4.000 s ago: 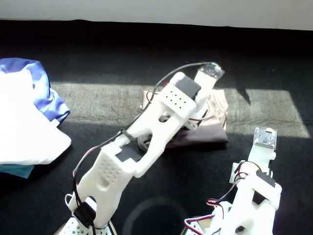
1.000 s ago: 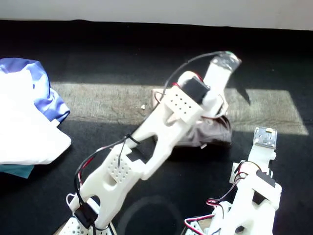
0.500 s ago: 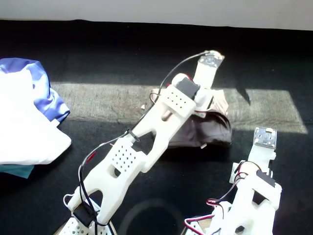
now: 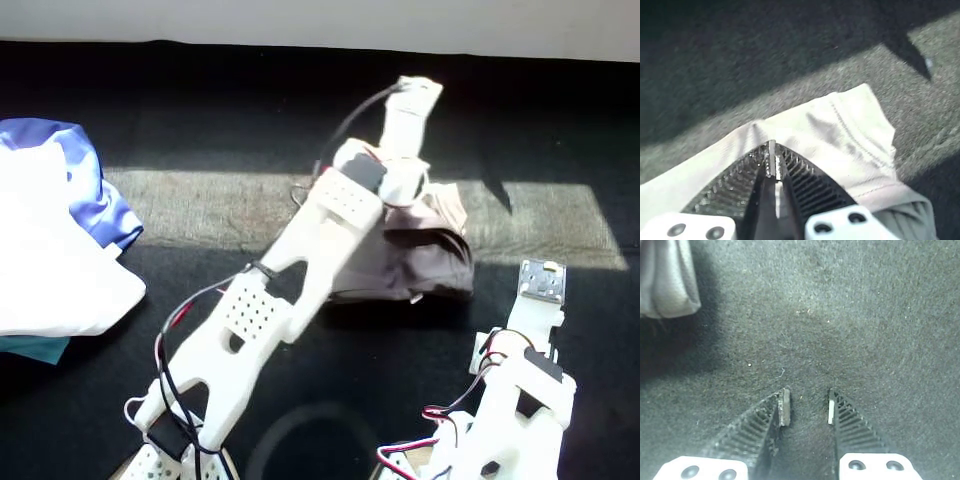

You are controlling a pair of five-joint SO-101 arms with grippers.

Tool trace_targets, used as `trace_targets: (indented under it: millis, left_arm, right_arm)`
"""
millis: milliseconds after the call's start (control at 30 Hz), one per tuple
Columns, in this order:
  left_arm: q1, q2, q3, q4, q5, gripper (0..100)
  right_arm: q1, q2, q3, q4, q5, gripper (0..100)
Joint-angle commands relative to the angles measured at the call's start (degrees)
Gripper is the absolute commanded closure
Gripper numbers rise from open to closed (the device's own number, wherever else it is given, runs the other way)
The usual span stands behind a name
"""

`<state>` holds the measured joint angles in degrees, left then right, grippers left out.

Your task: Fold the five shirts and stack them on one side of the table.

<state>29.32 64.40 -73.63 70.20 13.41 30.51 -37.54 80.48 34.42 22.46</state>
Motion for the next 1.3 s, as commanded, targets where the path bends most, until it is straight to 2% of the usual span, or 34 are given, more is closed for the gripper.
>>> trace_targets:
  millis: [0,67,167,333,533,633,1100,1267]
  left_arm:
    - [-0.4,-6.5,-6.4,16.7,0.1,99]
    - [0.0,-6.5,-7.8,23.0,0.1,99]
    - [1.0,-5.5,-7.3,26.7,0.2,99]
    - [2.9,-2.5,-6.9,26.5,0.2,99]
    - [6.8,-0.1,-6.7,22.5,0.2,99]
    - [6.8,1.3,-6.9,17.3,0.1,99]
    - [4.5,2.1,-6.8,-19.7,0.1,99]
    - [3.0,1.5,-8.7,-21.6,0.1,99]
  right_arm:
    - [0.5,0.0,1.3,-0.9,0.6,86.1]
    - [0.5,0.0,1.3,-0.9,0.6,86.1]
    - [0.5,0.0,1.2,-0.9,0.6,86.1]
    - [0.5,0.0,1.2,-0.9,0.6,86.1]
    - [0.5,0.0,1.2,-0.9,0.6,86.1]
    - [0.5,0.0,1.2,-0.9,0.6,86.1]
    - [0.5,0.0,1.2,-0.9,0.6,86.1]
    - [0.5,0.0,1.2,-0.9,0.6,86.1]
